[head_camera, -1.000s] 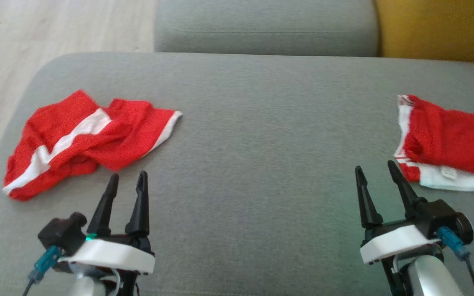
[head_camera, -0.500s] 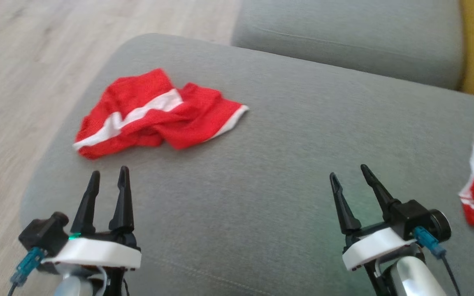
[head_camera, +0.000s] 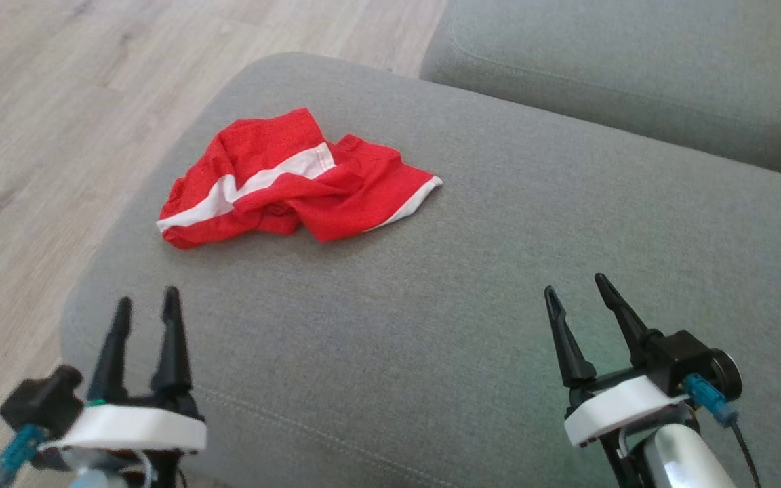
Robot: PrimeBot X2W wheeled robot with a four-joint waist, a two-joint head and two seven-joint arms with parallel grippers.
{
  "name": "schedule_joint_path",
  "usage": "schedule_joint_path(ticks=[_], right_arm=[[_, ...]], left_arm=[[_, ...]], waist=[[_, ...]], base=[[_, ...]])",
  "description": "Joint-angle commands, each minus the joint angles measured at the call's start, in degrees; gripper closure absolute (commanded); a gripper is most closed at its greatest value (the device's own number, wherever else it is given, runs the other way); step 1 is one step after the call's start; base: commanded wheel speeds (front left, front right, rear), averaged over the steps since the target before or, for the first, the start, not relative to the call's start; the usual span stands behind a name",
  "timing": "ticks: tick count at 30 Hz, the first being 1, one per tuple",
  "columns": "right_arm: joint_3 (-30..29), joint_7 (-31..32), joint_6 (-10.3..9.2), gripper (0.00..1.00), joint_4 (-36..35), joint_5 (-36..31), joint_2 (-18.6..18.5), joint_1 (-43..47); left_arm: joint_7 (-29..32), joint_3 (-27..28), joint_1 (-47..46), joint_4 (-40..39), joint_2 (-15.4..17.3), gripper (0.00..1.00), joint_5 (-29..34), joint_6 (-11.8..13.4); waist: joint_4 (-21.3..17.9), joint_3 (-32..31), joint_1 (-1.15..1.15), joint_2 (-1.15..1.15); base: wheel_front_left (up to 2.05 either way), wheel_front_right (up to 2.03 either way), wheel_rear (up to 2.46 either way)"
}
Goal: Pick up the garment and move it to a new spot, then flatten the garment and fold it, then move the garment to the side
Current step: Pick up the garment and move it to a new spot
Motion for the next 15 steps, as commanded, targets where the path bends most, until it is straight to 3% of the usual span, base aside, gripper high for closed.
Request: schedule_joint_path(ticks=[1,8,15], right_arm=[[1.13,-0.27,0.21,0.00,-1.73,0.20,-0.10,-1.58],[-0.54,1.16,0.21,0.00,-3.80,-1.59,-0.10,-3.06],[-4.62,3.88,0.21,0.00,-8.60,-5.07,-0.10,-5.34]], left_arm=[[-0.70,2.55,-3.87,-2.25,0.37,0.00,0.63,-0.20],[-0.70,6.14,-10.89,1.59,1.21,0.00,3.54,-1.26],[1.53,1.21,-24.01,14.03,8.57,0.00,1.95,-1.63]], waist=[[-0.59,0.55,0.00,0.00],[-3.20,4.80,0.00,0.00],[-6.19,11.20,0.00,0.00]], base=[[0.00,0.00,0.00],[0.00,0.00,0.00],[0.00,0.00,0.00]])
